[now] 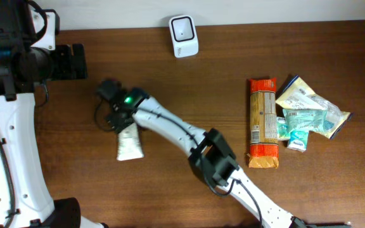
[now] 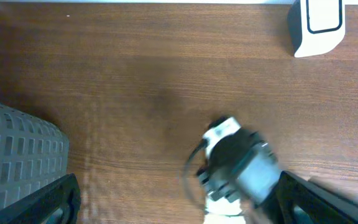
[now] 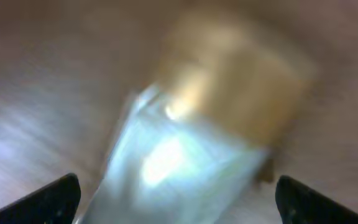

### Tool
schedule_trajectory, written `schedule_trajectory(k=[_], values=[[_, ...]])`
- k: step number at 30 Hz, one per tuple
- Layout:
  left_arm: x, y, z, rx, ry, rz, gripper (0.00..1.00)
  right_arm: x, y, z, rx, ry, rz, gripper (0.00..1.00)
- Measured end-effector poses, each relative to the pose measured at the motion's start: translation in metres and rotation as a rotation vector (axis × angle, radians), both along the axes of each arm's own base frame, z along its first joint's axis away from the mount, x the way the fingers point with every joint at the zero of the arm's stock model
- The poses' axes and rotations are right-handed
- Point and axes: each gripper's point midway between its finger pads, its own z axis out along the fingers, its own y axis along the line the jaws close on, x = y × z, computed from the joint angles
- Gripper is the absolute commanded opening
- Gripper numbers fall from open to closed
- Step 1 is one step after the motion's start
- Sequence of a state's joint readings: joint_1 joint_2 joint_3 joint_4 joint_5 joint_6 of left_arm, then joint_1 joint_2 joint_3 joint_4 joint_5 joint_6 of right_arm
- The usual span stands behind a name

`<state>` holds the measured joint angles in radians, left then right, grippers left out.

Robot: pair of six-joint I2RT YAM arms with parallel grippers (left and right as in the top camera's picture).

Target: Scan the item barcode

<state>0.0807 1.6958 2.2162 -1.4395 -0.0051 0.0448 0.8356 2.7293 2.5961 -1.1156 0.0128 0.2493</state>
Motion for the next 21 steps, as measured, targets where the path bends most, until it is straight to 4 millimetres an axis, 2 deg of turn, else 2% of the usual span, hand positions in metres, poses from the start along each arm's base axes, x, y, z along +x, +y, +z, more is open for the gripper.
schedule_trajectory(k=[1,2,3,8,9,11,13,16,19,21], values=[[0.000,0.000,0.000,0.000,0.000,0.000,0.99,0.001,-0.013,0.001,-0.006,0.046,-0.016,0.99],[0.000,0.000,0.000,0.000,0.000,0.000,0.99,-0.004,-0.035,0.002,-0.022,0.145,-0.041,0.99],[0.000,0.000,0.000,0.000,0.000,0.000,0.99,-0.003,-0.075,0.002,-0.038,0.277,-0.107,0.99],[0.000,0.000,0.000,0.000,0.000,0.000,0.99,-0.006,-0.145,0.004,-0.087,0.475,-0.230,0.99],[0.000,0.000,0.000,0.000,0.000,0.000,0.99,-0.006,-0.153,0.005,-0.094,0.494,-0.227,0.99],[0.000,0.000,0.000,0.000,0.000,0.000,0.99,-0.008,-0.159,0.007,-0.085,0.520,-0.205,0.84],[0.000,0.000,0.000,0.000,0.000,0.000,0.99,-0.010,-0.157,0.009,-0.041,0.548,-0.160,0.76],[0.000,0.000,0.000,0.000,0.000,0.000,0.99,-0.010,-0.154,0.015,0.037,0.586,-0.126,0.76],[0.000,0.000,0.000,0.000,0.000,0.000,0.99,-0.001,-0.165,0.023,0.080,0.582,-0.139,0.76],[0.000,0.000,0.000,0.000,0.000,0.000,0.99,0.010,-0.174,0.052,0.117,0.522,-0.148,0.74]])
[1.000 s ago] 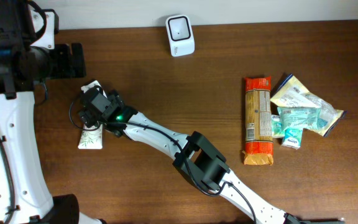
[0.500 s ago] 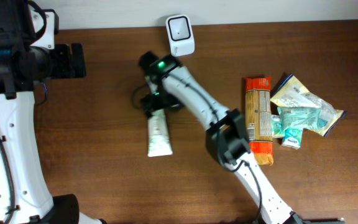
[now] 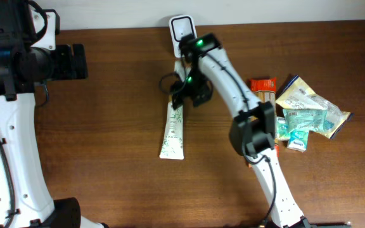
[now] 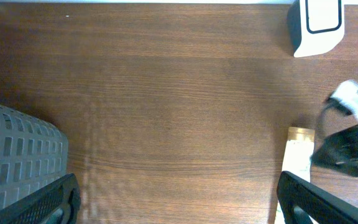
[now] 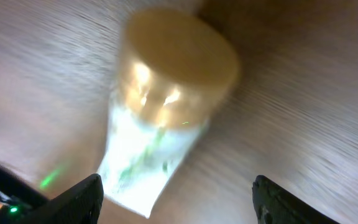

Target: Scan the item barcode

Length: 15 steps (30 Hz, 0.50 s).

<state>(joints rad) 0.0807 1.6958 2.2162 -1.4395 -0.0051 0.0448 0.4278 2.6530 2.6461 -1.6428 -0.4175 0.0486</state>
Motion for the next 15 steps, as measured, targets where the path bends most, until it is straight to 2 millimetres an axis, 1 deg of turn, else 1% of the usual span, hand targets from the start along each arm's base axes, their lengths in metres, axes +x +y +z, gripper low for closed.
schedule_trajectory(k=[1,2,3,4,5,6,7,8,9,11,13,14,15], values=[[0.000,0.000,0.000,0.000,0.000,0.000,0.99,0.003,-0.002,0.015,0.013,-0.030,-0.005,0.73],[0.000,0.000,0.000,0.000,0.000,0.000,0.99,0.006,-0.005,0.040,0.034,-0.078,-0.016,0.70],[0.000,0.000,0.000,0.000,0.000,0.000,0.99,0.005,-0.007,0.073,0.061,-0.139,-0.023,0.61],[0.000,0.000,0.000,0.000,0.000,0.000,0.99,0.003,-0.008,0.101,0.085,-0.188,-0.033,0.47],[0.000,0.000,0.000,0.000,0.000,0.000,0.99,0.000,-0.007,0.123,0.106,-0.228,-0.042,0.42],[0.000,0.000,0.000,0.000,0.000,0.000,0.99,-0.001,-0.006,0.134,0.117,-0.246,-0.049,0.41],[0.000,0.000,0.000,0.000,0.000,0.000,0.99,-0.002,-0.006,0.140,0.125,-0.251,-0.061,0.34],[0.000,0.000,0.000,0.000,0.000,0.000,0.99,-0.003,-0.005,0.138,0.124,-0.245,-0.065,0.29],[0.000,0.000,0.000,0.000,0.000,0.000,0.99,-0.003,-0.004,0.131,0.118,-0.224,-0.071,0.26],[0.000,0.000,0.000,0.000,0.000,0.000,0.99,-0.001,-0.001,0.095,0.091,-0.143,-0.086,0.27],[0.000,0.000,0.000,0.000,0.000,0.000,0.99,0.003,0.003,0.067,0.086,-0.101,-0.096,0.34],[0.000,0.000,0.000,0.000,0.000,0.000,0.99,0.002,0.004,0.041,0.073,-0.057,-0.100,0.39],[0.000,0.000,0.000,0.000,0.000,0.000,0.99,0.004,0.006,0.028,0.075,-0.052,-0.104,0.42]])
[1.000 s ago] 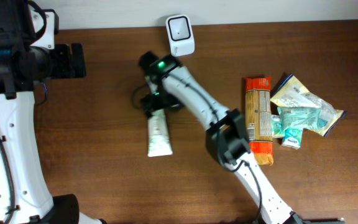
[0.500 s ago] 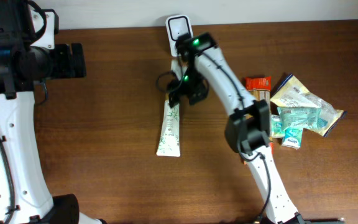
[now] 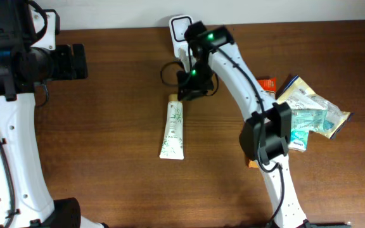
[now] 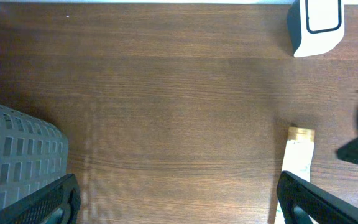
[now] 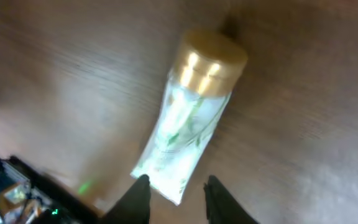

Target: Scan the item barcode

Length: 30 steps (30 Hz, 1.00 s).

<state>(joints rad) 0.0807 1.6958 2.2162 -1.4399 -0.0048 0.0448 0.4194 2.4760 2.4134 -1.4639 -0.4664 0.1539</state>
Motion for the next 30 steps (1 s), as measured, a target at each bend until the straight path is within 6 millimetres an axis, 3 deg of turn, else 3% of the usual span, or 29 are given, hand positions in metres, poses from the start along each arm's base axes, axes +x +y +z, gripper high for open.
schedule_trajectory(k=[5,9,12,15,22,25,30], values=[[0.000,0.000,0.000,0.000,0.000,0.000,0.99,-0.006,0.005,-0.049,0.027,0.050,-0.005,0.46],[0.000,0.000,0.000,0.000,0.000,0.000,0.99,-0.007,0.016,-0.069,0.107,0.055,-0.001,0.45],[0.000,0.000,0.000,0.000,0.000,0.001,0.99,-0.011,0.019,-0.076,0.129,0.072,-0.004,0.24],[0.000,0.000,0.000,0.000,-0.001,0.000,0.99,-0.011,0.020,-0.075,0.145,0.081,-0.009,0.04],[0.000,0.000,0.000,0.000,0.000,0.000,0.99,-0.011,0.019,-0.067,0.154,0.083,-0.015,0.04],[0.000,0.000,0.000,0.000,0.000,0.000,0.99,-0.006,-0.003,-0.057,-0.006,0.032,-0.019,0.04],[0.000,0.000,0.000,0.000,0.000,0.000,0.99,0.014,-0.065,-0.017,-0.546,-0.232,-0.058,0.04]])
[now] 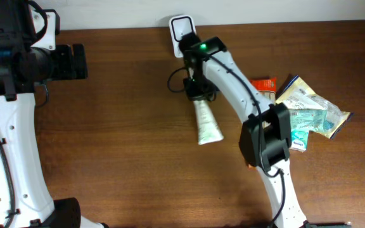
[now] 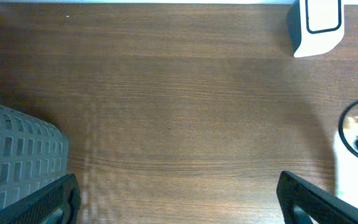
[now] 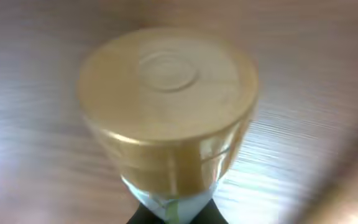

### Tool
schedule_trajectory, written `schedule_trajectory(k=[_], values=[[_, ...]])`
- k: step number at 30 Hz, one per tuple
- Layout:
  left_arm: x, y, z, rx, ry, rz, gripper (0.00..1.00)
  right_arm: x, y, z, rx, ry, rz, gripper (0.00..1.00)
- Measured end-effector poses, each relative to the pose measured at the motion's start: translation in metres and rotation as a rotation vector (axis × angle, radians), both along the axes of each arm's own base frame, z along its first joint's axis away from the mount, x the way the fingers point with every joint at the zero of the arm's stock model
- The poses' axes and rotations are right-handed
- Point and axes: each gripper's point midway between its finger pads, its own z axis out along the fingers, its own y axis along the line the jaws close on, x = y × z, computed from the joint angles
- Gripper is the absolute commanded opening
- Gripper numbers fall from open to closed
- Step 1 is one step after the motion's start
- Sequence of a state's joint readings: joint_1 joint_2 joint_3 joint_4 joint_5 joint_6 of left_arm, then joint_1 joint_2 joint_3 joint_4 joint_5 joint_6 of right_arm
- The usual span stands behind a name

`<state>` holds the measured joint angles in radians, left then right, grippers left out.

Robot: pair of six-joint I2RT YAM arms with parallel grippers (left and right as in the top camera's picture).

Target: Scan the item barcode

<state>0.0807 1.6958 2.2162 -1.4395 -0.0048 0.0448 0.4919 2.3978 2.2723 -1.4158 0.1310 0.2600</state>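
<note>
A white tube with a gold cap [image 3: 166, 106] fills the right wrist view, blurred, with my right gripper [image 3: 169, 214] shut on it just below the cap. From overhead the tube [image 1: 206, 121] hangs down from that gripper [image 1: 197, 95], flared end toward the table's front. The white barcode scanner [image 1: 184, 27] stands at the back edge, just behind the gripper. In the left wrist view the scanner [image 2: 319, 25] is top right and the tube [image 2: 353, 158] shows at the right edge. My left gripper [image 2: 176, 205] is open over bare wood, far left.
An orange packet [image 1: 264, 84] and a heap of pale and teal packets [image 1: 309, 111] lie at the right. A grey perforated basket [image 2: 17, 162] sits at the left in the left wrist view. The right arm [image 1: 246, 88] crosses over the orange packet.
The tube lay flat on the table left of centre with my right gripper open at its cap. Now the gripper is shut on the cap end, and the tube is further right.
My right gripper was far left over the tube. Then the tube lay nearer the middle, with the gripper open at its cap below the scanner. It stayed there with the fingers narrower. Now the gripper holds the tube near the scanner. The left arm has not moved.
</note>
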Motion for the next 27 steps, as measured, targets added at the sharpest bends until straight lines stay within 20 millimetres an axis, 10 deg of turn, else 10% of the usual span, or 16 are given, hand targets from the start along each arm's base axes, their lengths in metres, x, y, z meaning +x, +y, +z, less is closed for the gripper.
schedule_trajectory(k=[5,13,19,27], values=[[0.000,0.000,0.000,0.000,0.000,0.000,0.99,0.004,-0.002,0.011,-0.380,-0.204,0.080,0.04],[0.000,0.000,0.000,0.000,0.000,0.000,0.99,0.001,-0.002,-0.043,-0.545,-0.164,0.142,0.26],[0.000,0.000,0.000,0.000,0.000,0.000,0.99,-0.026,0.045,-0.054,-0.442,-0.135,0.213,0.66],[0.000,0.000,0.000,0.000,0.000,0.000,0.99,-0.075,0.119,-0.062,-0.125,0.062,0.425,0.68]])
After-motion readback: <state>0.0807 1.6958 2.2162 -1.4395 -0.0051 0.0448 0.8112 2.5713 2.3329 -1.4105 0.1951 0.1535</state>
